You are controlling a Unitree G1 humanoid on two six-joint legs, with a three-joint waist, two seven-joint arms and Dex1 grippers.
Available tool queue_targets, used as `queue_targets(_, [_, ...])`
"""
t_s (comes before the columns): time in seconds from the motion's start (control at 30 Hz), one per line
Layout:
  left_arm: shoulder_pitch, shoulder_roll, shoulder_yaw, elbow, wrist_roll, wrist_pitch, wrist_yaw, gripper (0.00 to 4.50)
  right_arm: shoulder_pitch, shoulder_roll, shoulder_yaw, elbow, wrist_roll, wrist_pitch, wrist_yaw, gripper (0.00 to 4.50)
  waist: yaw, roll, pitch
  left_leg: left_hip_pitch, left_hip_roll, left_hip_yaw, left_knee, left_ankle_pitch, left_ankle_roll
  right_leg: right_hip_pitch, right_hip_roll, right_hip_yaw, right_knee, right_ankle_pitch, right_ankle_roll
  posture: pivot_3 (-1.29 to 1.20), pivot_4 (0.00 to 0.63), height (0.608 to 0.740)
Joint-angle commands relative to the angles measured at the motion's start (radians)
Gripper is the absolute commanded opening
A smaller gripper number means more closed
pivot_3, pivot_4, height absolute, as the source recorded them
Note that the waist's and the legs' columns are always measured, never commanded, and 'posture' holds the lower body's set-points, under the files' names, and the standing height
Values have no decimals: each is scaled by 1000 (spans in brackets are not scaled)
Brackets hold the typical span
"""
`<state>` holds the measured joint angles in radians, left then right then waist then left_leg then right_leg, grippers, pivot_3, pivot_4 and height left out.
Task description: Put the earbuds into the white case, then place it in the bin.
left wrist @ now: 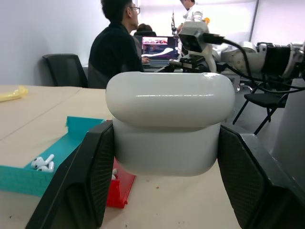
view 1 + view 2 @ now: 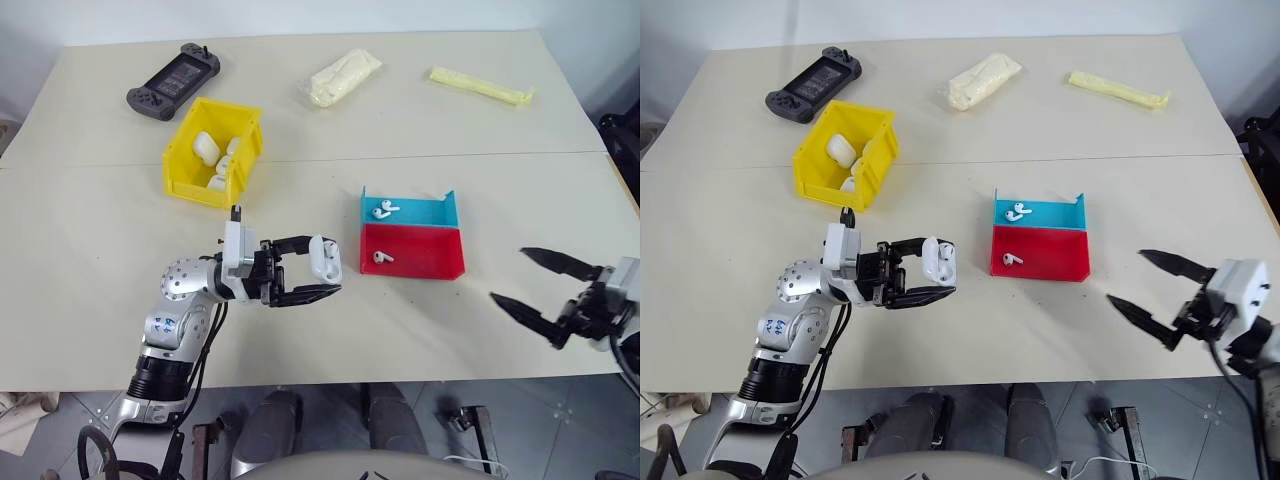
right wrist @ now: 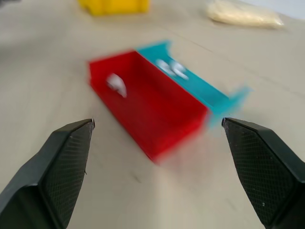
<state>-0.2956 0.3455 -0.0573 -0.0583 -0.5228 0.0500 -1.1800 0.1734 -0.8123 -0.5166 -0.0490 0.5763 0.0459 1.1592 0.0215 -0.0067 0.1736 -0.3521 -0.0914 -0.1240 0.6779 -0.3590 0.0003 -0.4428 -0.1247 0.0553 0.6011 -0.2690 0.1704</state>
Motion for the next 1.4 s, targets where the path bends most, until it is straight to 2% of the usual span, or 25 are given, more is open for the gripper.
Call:
queue_targets(0.03, [-4, -21, -8, -19, 12, -32, 23, 2810, -92, -42, 43, 37, -32, -25, 35, 4493, 0, 0, 0, 0, 0, 0, 0, 0, 0, 0, 0, 0, 0, 0, 0, 0, 150, 740])
queue_targets(0.2, [-3, -48, -23, -16, 33, -57, 41, 2810, -338, -122, 242, -43, -71, 203, -17, 4493, -2, 1, 0, -1, 1, 0, 1, 0, 0, -2, 0, 1, 1, 0, 0, 0, 150, 740])
queue_targets(0.27, [5, -58, -31, -19, 38, -68, 47, 2810, -513, -146, 374, -43, -115, 327, -20, 4493, 3, 1, 0, -1, 1, -1, 1, 0, -1, -2, 0, 0, 0, 0, 0, 0, 150, 740])
queue_targets(0.47, [8, -84, -51, -21, 46, -78, 65, 2810, -901, -84, 641, 114, -277, 472, -8, 4493, 5, 1, 0, -4, 0, -3, 2, 0, -1, -2, -2, -3, -1, 0, 1, 0, 150, 740])
queue_targets(0.67, [21, -92, -52, -25, 62, -94, 95, 2810, -1165, 44, 841, 385, -473, 403, 42, 4493, 0, 1, 0, -5, -1, -2, 2, 0, 0, -3, -3, -3, -3, 0, 1, 0, 150, 740])
queue_targets(0.73, [28, -91, -53, -30, 65, -99, 102, 2810, -1232, 81, 907, 509, -562, 295, 52, 4493, -1, 1, 0, -5, 0, -3, 2, 0, 0, -4, -3, -3, -2, 0, 1, 0, 150, 740])
queue_targets(0.9, [43, -91, -49, -45, 73, -110, 132, 2810, -1353, 188, 973, 767, -675, 193, 65, 4493, -8, 1, 0, -5, 0, -3, 2, 0, 0, -4, -3, -4, -1, 0, 1, 0, 150, 740])
queue_targets(1.23, [68, -88, -55, -76, 75, -112, 165, 2810, -1458, 315, 990, 1046, -793, 42, 100, 4493, -33, 1, 0, -5, 0, -3, 2, 0, -1, -4, -2, -5, 3, 0, 1, 0, 150, 740])
queue_targets(1.33, [67, -84, -52, -79, 76, -112, 172, 2810, -1472, 332, 986, 1096, -821, 2, 98, 3907, -43, 1, 0, -5, 0, -4, 2, 0, -1, -4, -3, -5, 3, 0, 1, 0, 150, 740])
queue_targets(1.4, [70, -79, -48, -86, 76, -110, 176, 2810, -1477, 345, 980, 1123, -828, -13, 102, 3302, -48, 1, 0, -5, 0, -4, 2, 0, -1, -4, -3, -5, 3, 0, 1, 0, 150, 740])
